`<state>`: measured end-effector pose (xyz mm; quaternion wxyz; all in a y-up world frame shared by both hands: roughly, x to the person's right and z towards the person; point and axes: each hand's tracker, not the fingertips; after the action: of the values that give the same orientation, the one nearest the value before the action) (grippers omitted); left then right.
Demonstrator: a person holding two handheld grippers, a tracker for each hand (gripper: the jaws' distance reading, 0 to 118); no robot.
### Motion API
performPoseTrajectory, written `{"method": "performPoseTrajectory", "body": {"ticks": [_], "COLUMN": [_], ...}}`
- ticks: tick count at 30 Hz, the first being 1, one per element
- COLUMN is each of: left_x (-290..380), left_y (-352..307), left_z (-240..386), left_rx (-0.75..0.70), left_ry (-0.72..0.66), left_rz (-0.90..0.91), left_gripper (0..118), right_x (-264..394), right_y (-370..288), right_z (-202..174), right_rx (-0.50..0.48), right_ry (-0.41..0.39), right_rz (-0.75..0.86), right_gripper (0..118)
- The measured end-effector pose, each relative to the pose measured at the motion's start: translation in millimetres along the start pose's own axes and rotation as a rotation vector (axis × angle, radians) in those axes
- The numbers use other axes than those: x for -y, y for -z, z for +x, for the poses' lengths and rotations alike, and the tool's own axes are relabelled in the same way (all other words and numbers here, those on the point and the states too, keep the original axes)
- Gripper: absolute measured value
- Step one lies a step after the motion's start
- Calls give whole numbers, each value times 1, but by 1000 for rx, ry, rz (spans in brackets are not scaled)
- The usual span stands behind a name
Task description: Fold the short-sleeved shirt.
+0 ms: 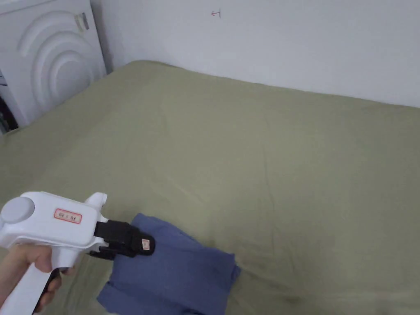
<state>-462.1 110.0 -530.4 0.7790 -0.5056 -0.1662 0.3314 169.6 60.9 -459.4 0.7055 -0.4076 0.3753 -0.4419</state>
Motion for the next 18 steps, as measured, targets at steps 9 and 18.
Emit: {"method": "performPoseTrajectory", "body": {"ticks": [9,18], "left_x": [-81,-105], "left_y": [-64,-59], "left_z": [-92,-87], "left_rx": [-115,-189], "left_ry": [-142,-61], "left_rz": [63,44], "left_gripper": [25,100], "right_x": [-13,-24], "right_y": [18,19], "right_z": [-13,-11], "right_rx": [13,24], "right_ry": [-41,-48], "right_rz": [13,43], "right_gripper": [2,2]}}
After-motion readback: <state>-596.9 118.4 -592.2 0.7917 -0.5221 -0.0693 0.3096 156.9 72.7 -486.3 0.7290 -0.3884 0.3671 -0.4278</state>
